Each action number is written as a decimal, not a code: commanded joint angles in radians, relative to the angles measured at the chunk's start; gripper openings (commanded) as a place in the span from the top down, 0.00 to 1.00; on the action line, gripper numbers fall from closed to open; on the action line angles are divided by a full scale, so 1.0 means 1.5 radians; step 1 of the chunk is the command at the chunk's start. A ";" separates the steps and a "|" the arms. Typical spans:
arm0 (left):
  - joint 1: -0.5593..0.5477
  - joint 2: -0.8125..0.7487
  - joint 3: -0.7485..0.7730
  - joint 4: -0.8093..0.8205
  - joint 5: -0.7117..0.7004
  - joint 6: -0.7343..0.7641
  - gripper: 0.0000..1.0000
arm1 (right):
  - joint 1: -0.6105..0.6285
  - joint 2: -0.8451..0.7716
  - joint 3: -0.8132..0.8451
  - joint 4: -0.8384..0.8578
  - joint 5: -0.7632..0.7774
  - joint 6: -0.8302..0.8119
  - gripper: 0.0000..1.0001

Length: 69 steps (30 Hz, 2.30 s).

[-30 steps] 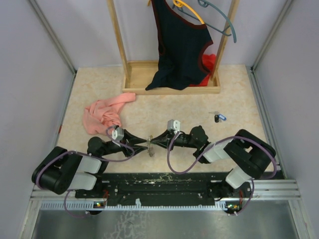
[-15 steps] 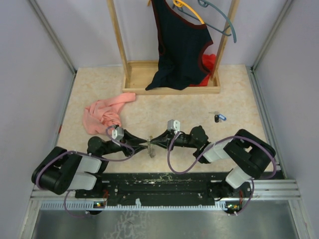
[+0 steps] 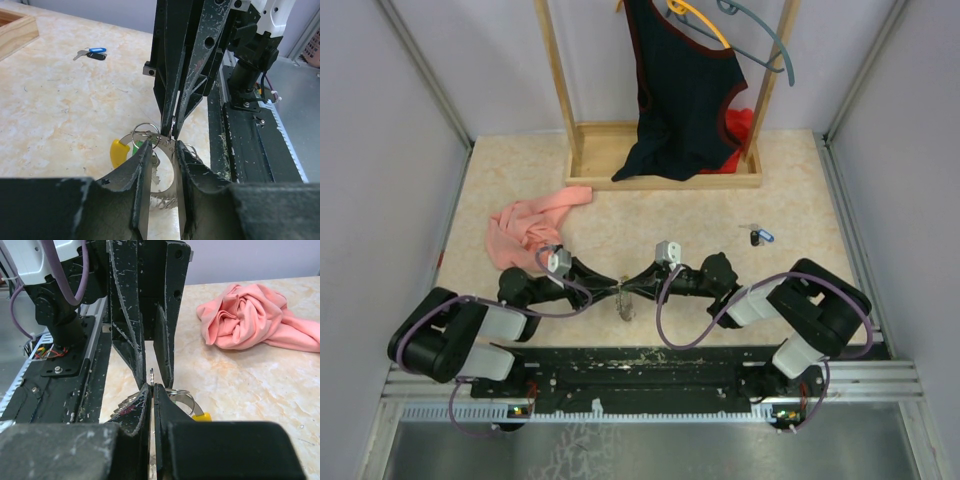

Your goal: Put the keys on the keyring

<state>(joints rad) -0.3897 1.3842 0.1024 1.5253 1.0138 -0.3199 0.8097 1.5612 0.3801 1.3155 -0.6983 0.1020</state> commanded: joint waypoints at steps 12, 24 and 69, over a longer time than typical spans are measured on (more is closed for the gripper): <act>0.003 0.010 0.024 0.176 0.036 -0.023 0.77 | 0.003 0.007 0.012 0.056 -0.026 0.013 1.00; 0.004 0.019 0.029 0.176 0.051 -0.029 0.99 | 0.003 0.008 0.016 0.049 -0.033 0.017 1.00; -0.246 -0.128 0.461 -1.100 -0.420 0.469 0.99 | -0.102 -0.305 0.048 -0.510 0.011 -0.293 0.60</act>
<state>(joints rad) -0.7261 1.1812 0.7322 -0.0040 0.4946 0.3573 0.6647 1.1175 0.4820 0.4099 -0.6163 -0.3668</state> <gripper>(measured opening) 0.008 0.402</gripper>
